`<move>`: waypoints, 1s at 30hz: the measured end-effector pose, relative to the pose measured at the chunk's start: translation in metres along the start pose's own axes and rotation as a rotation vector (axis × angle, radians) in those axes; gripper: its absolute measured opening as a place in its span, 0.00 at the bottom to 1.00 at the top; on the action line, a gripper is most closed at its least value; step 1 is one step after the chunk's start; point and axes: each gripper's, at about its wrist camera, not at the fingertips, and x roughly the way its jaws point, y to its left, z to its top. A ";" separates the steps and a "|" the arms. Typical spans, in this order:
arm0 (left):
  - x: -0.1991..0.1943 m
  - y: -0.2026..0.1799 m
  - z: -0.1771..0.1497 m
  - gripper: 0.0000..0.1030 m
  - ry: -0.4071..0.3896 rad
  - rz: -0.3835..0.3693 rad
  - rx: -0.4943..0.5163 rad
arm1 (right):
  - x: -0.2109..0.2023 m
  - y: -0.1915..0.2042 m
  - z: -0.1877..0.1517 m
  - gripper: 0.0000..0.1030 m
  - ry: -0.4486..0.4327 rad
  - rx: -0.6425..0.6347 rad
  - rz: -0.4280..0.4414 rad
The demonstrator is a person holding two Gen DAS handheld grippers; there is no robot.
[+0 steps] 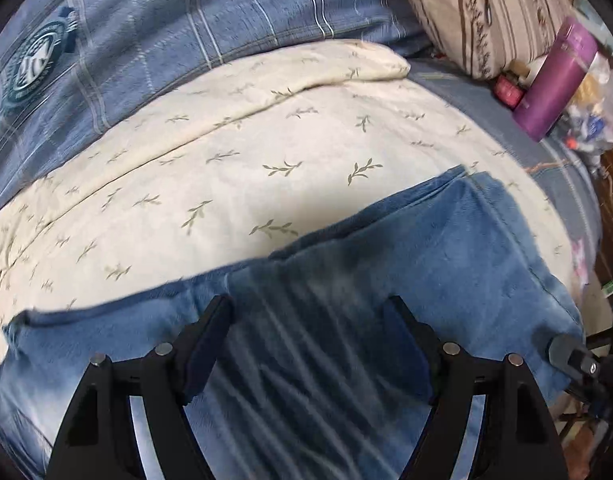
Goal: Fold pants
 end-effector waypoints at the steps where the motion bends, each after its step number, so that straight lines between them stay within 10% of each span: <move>1: 0.001 -0.001 0.001 0.81 -0.007 0.009 0.010 | 0.004 -0.002 0.001 0.38 0.007 0.008 -0.010; 10: -0.044 0.041 -0.025 0.81 -0.063 -0.069 -0.116 | 0.011 0.002 0.001 0.28 -0.023 -0.039 -0.050; 20: -0.041 0.075 -0.071 0.81 0.088 -0.064 -0.205 | 0.009 0.071 -0.001 0.22 -0.051 -0.221 -0.155; 30: -0.121 0.162 -0.076 0.81 -0.086 -0.086 -0.393 | 0.053 0.184 -0.065 0.22 0.095 -0.523 -0.136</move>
